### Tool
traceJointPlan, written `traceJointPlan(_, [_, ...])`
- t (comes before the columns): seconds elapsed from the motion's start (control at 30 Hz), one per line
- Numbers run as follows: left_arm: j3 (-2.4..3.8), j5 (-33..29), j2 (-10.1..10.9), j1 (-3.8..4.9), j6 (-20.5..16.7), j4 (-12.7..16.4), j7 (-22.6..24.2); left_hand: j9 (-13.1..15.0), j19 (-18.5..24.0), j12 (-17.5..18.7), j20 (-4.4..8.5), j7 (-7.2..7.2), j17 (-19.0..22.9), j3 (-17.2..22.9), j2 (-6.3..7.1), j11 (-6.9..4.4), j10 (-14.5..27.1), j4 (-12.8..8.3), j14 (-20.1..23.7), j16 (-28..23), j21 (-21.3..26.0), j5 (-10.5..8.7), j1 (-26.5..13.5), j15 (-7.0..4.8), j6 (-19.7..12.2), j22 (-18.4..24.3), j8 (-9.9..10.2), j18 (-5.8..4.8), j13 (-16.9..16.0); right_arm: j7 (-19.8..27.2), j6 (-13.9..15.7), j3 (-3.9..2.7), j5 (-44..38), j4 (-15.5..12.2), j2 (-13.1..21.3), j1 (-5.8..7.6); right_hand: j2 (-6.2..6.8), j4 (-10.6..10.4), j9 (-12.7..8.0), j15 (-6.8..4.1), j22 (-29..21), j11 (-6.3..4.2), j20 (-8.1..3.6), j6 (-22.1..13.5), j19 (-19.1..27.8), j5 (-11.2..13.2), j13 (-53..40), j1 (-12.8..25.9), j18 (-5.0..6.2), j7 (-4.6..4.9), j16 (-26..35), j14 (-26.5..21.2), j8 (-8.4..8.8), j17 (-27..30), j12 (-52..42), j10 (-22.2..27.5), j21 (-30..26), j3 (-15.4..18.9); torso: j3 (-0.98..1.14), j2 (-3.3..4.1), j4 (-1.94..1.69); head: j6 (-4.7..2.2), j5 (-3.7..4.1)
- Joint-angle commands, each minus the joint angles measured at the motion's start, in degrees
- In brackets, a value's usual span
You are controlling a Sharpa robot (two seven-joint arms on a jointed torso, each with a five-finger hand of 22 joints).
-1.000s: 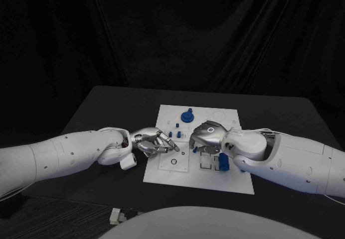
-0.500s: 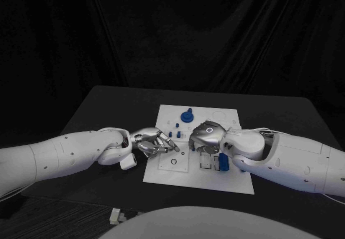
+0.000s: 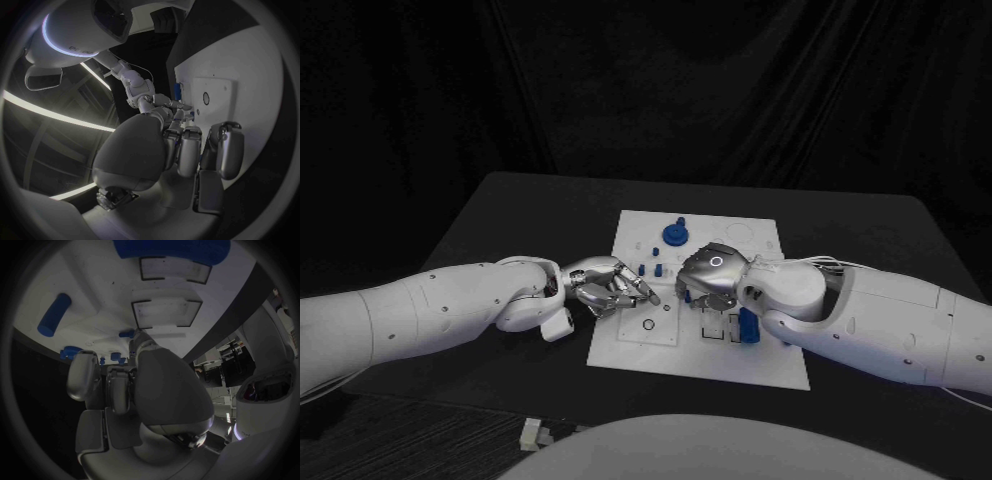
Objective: Assemble the parts on the task board
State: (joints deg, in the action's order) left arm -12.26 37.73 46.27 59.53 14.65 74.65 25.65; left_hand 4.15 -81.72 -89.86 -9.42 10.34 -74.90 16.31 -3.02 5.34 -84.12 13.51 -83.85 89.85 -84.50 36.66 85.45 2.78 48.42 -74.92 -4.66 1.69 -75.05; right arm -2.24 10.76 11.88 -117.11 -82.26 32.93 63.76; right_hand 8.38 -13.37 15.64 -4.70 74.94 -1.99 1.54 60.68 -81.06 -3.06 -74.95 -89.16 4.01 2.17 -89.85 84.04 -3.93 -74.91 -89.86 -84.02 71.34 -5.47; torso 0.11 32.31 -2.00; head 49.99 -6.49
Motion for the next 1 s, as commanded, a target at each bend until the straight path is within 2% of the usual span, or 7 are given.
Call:
traceJointPlan(0.03, [0.04, -0.24, -0.11, -0.11, 0.66, 0.08, 0.52, 0.03, 0.49, -0.14, 0.06, -0.09, -15.1, 0.33, -0.36, 0.35, -5.88, -0.15, -6.15, 0.15, 0.33, 0.06, 0.18, 0.37, 0.29, -12.2, -0.27, 0.45, -14.95, -0.93, -0.45, -0.01, -0.61, 0.24, -0.17, -0.07, -0.54, -0.28, -0.13, -0.4, 9.8, 0.23, -0.06, 0.25, 0.03, 0.09, -15.05, 0.02, -0.02, 0.02, -0.15, 5.96, 0.04, -15.09, -0.14, -5.98, 0.02, -0.28, 0.0, 0.01, -0.01, 0.01, 0.02])
traceJointPlan(0.2, [0.04, -0.24, -0.13, -0.11, 0.7, 0.06, 0.52, 0.03, 0.49, -0.14, 0.06, -0.09, -15.1, 0.33, -0.36, 0.35, -5.88, -0.15, -6.15, 0.15, 0.33, 0.06, 0.18, 0.37, 0.29, -12.2, -0.27, 0.45, -14.95, -0.79, -0.36, -0.01, -0.61, 0.58, -0.43, -0.08, -1.27, 0.65, -0.33, -0.38, 9.83, 0.18, -0.01, 0.93, -0.07, -0.42, -15.05, -1.54, -0.04, -0.14, -0.15, 5.96, -0.16, -15.09, -0.14, -5.98, 0.12, -1.18, 0.0, 0.0, 0.0, 0.01, 0.05])
traceJointPlan(0.47, [0.04, -0.24, -0.15, -0.12, 0.73, 0.04, 0.51, 0.03, 0.61, -0.14, 0.05, -0.09, -15.1, 0.46, -0.36, 0.35, -5.88, -0.21, -6.15, 0.15, 0.4, 0.06, 0.19, 0.38, 0.31, -12.17, -0.26, 0.48, -14.95, -0.93, -1.26, -0.01, -0.61, 0.78, -0.41, -0.09, -1.41, 1.35, -0.69, -0.36, 9.74, 0.16, 0.02, 0.63, 0.1, -0.85, -15.05, -2.31, 0.04, -0.22, -0.15, 5.96, 0.11, -15.09, -0.14, -5.98, -0.22, -1.52, 0.0, 0.0, 0.0, 0.01, -0.1])
traceJointPlan(0.73, [0.04, -0.24, -0.21, -0.12, 0.84, 0.01, 0.4, 0.03, 0.61, -0.14, 0.05, -0.09, -15.1, 0.46, -0.36, 0.35, -5.88, -0.21, -6.15, 0.15, 0.4, 0.06, 0.19, 0.38, 0.31, -12.17, -0.26, 0.48, -14.95, -0.39, -0.88, -0.01, -0.61, 1.11, -0.42, -0.09, -1.84, 2.64, -1.45, -0.41, 9.73, 0.1, -0.01, 0.06, 0.14, -3.5, -15.05, -3.24, 0.05, -0.31, -0.15, 5.96, 0.25, -15.09, -0.14, -5.98, -0.29, -2.13, 0.0, 0.0, 0.01, 0.01, -0.03])
traceJointPlan(1.0, [0.04, -0.24, -0.3, -0.13, 0.92, -0.05, 0.36, 0.03, 0.61, -0.14, 0.05, -0.09, -15.1, 0.46, -0.36, 0.35, -5.88, -0.21, -6.15, 0.15, 0.4, 0.06, 0.19, 0.38, 0.31, -12.17, -0.26, 0.48, -14.95, 0.07, -1.19, -0.01, -0.61, 1.37, -0.55, -0.09, -1.73, 2.68, -1.69, -0.41, 9.72, 0.07, -0.01, -0.3, 0.17, -3.29, -15.05, -2.95, 0.06, -0.46, -0.15, 5.96, 0.32, -15.09, -0.14, -5.98, -0.34, -2.0, 0.0, 0.0, 0.01, 0.01, -0.02])
